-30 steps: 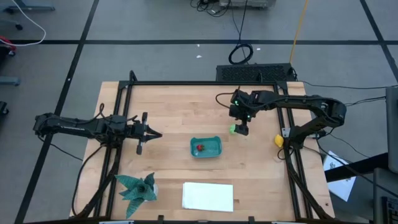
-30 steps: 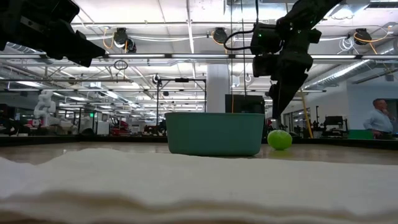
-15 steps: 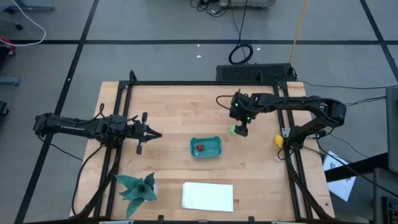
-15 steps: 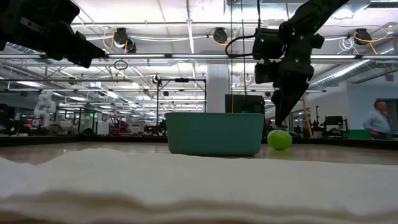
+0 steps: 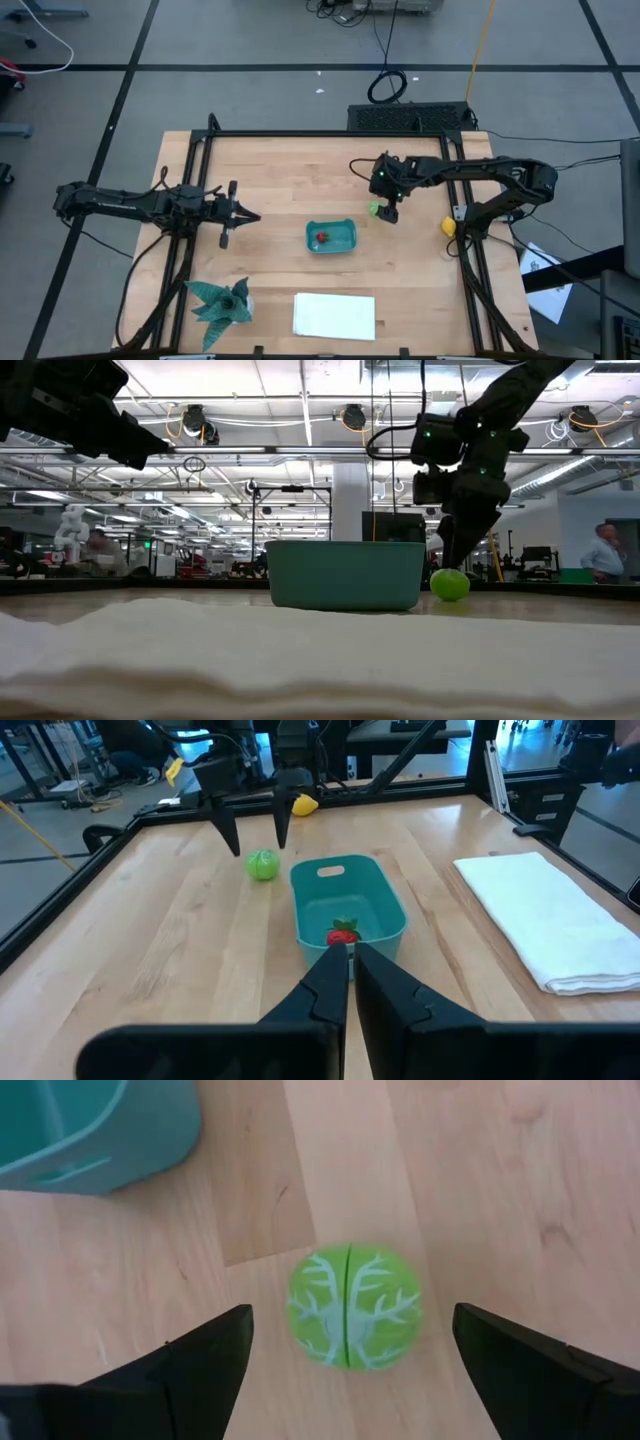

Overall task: Pick and placing Produce into tupperware
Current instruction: Put the green cabbage into the blue bin

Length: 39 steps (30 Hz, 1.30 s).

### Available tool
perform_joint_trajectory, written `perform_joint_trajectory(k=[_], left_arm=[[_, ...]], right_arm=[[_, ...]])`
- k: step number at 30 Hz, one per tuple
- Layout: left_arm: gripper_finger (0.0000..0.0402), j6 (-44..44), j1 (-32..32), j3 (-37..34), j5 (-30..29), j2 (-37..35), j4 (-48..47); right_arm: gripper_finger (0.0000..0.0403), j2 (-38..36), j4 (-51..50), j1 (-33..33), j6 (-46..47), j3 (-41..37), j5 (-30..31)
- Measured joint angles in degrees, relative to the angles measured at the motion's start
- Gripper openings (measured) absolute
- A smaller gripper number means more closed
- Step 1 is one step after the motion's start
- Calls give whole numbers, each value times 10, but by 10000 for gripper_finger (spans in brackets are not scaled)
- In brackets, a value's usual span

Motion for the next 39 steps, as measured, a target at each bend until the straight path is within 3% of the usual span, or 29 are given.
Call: perform_joint_trajectory(k=[16, 32, 39], left_arm=[[26, 0, 0, 0, 0, 0, 0], [26, 1, 0, 0, 0, 0, -4], [26, 1, 0, 0, 0, 0, -5]], right_arm=[[337, 10, 42, 0, 3, -21, 2], [336, 73, 72, 27, -18, -18, 22], [301, 76, 72, 30, -32, -18, 36]])
